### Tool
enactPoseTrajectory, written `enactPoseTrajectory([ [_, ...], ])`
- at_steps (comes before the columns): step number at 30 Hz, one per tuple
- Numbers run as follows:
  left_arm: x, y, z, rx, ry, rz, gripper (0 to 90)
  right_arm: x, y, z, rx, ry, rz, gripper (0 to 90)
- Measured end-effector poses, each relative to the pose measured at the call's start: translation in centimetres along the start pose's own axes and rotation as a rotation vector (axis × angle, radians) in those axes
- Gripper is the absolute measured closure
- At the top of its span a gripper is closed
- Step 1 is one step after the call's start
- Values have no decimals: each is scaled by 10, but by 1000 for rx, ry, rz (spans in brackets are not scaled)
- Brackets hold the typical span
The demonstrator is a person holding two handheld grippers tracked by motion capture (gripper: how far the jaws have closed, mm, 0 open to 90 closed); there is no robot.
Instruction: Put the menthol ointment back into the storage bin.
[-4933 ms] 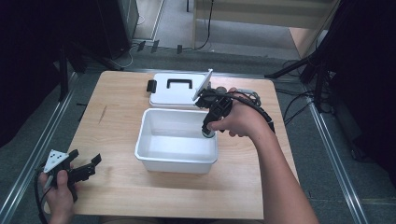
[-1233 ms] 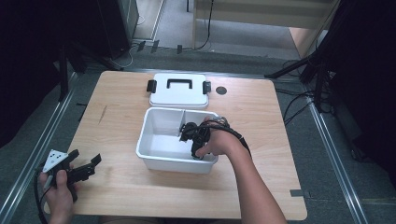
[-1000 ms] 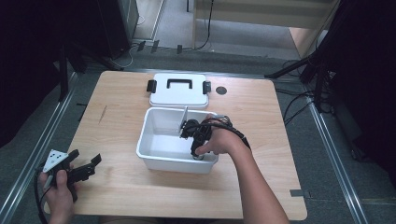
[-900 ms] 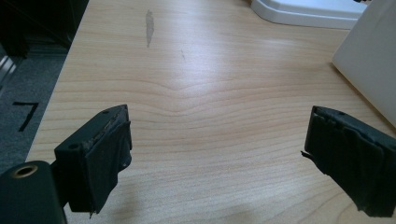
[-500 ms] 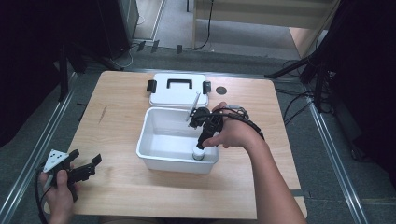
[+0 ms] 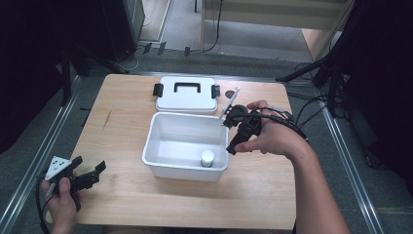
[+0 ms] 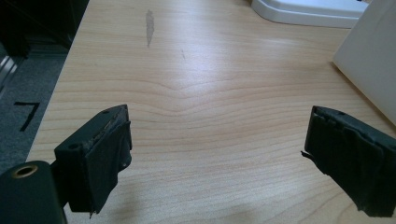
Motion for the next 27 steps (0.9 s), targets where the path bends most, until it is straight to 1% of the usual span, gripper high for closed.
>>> enactPoseTrajectory([
  [2,0,0,0,1,0,-1,82,-4,9,5,-3,9,-24,114],
  [5,0,0,0,-2,-2,2,82,-9,22,10,-18,9,-69,59],
  [8,0,0,0,-4,-2,2,82,-15,36,10,-23,25,-111,57],
  [11,0,0,0,-5,0,5,82,-19,52,7,-19,33,-138,57],
  [15,0,0,0,-4,-1,2,82,-24,73,2,-15,30,-169,62],
  [17,0,0,0,-4,-1,2,82,-26,85,0,-22,27,-187,63],
  [21,0,0,0,-3,-1,3,82,-28,101,-6,-29,24,-219,66],
  [24,0,0,0,-4,-1,3,82,-30,116,-14,-23,23,-241,66],
  [27,0,0,0,-4,-1,2,82,-31,131,-27,-32,22,-274,78],
])
Point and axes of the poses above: each handheld gripper's, and its own axes: z roughly backward along the jaws, y roughly out of its underside, x roughly to its left, the point moved 3 cm from there along -z, roughly forward along the jaws, and after that the axes turned 8 degrees about z, right-handed, at the moved point
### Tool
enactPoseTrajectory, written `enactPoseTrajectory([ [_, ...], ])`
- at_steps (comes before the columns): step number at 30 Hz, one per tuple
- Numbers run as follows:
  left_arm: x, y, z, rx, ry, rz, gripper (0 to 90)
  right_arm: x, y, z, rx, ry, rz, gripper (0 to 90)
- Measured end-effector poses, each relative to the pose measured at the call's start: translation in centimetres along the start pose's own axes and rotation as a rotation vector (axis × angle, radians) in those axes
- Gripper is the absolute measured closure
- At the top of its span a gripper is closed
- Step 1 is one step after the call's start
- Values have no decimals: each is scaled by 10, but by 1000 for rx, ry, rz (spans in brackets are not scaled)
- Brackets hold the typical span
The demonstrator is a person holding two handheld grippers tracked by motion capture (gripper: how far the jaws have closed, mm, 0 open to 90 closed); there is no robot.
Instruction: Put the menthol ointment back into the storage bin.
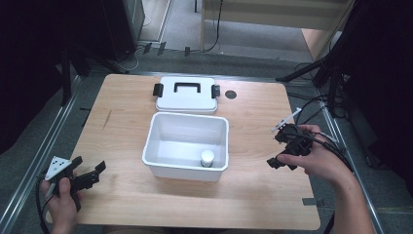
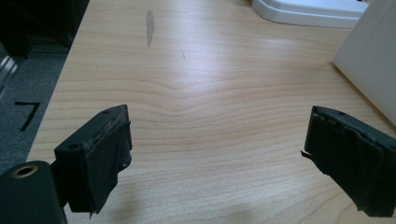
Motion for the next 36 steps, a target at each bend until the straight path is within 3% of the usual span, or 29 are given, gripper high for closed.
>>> enactPoseTrajectory([
  [4,0,0,0,0,2,-2,82,-5,18,-14,-17,10,-35,129],
  [9,0,0,0,3,2,-7,82,-8,39,-32,-14,13,-68,128],
  [16,0,0,0,1,1,-4,82,-14,66,-50,-83,52,-129,128],
  [25,0,0,0,1,2,-7,82,-14,100,-77,-227,122,-225,129],
  [28,0,0,0,1,2,-8,82,-13,112,-86,-302,133,-294,129],
  [34,0,0,0,1,1,-7,82,-10,134,-94,-502,145,-385,128],
  [36,0,0,0,0,1,-7,82,-8,140,-97,-538,149,-410,127],
])
Point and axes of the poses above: each handheld gripper's, and its own axes: z roughly backward along the jaws, y roughly out of its underside, x roughly to its left, the point moved 3 cm from there along -z, roughly forward along the jaws, and after that the axes turned 8 degrees about z, right-handed, at the moved point
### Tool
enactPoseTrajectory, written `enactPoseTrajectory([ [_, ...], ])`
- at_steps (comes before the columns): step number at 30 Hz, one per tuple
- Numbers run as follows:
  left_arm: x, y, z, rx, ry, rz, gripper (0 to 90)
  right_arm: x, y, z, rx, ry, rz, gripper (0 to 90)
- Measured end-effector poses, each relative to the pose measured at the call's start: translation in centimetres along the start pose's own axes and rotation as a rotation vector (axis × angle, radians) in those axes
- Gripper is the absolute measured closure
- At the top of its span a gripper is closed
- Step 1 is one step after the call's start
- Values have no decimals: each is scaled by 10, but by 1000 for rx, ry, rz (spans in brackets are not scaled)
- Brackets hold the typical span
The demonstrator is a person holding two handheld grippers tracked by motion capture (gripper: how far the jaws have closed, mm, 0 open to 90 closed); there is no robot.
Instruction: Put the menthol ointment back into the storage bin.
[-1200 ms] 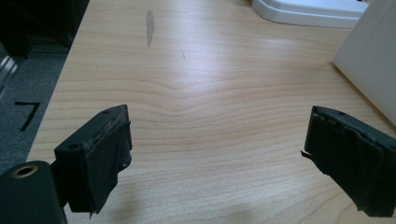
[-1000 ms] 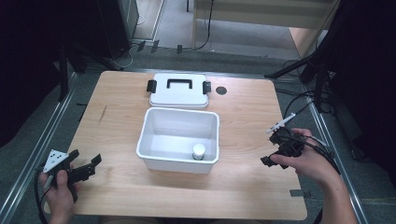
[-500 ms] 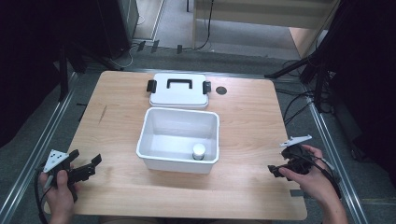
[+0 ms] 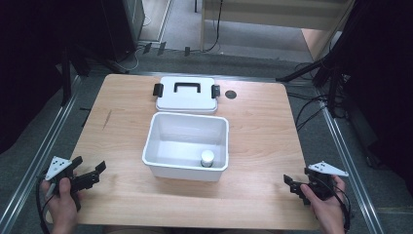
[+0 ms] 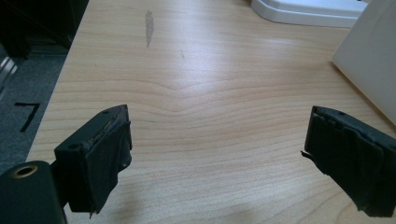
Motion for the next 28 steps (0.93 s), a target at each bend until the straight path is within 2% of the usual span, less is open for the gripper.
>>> enactPoseTrajectory([
  [4,0,0,0,3,4,-1,82,-2,14,2,-96,9,-45,128],
  [6,0,0,1,2,6,-3,82,-1,20,4,-163,-19,-96,127],
  [9,-1,0,1,-3,11,0,82,-1,31,4,-224,-22,-126,126],
  [13,-1,0,1,-5,14,4,82,-2,33,11,-324,-27,-174,129],
  [15,0,0,0,-8,17,5,82,-1,35,15,-354,-16,-196,129],
  [17,0,0,0,-8,18,7,82,1,38,18,-361,10,-188,129],
  [21,0,0,0,-11,21,7,82,6,38,18,-337,38,-178,129],
  [28,0,0,1,-14,32,10,82,9,35,13,-289,32,-166,129],
])
Point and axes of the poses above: each handheld gripper's, and its own axes: z roughly backward along the jaws, y roughly out of its underside, x roughly to its left, the point moved 3 cm from there along -z, roughly forward along the jaws, and after that the axes turned 8 degrees about z, right-handed, at the moved point
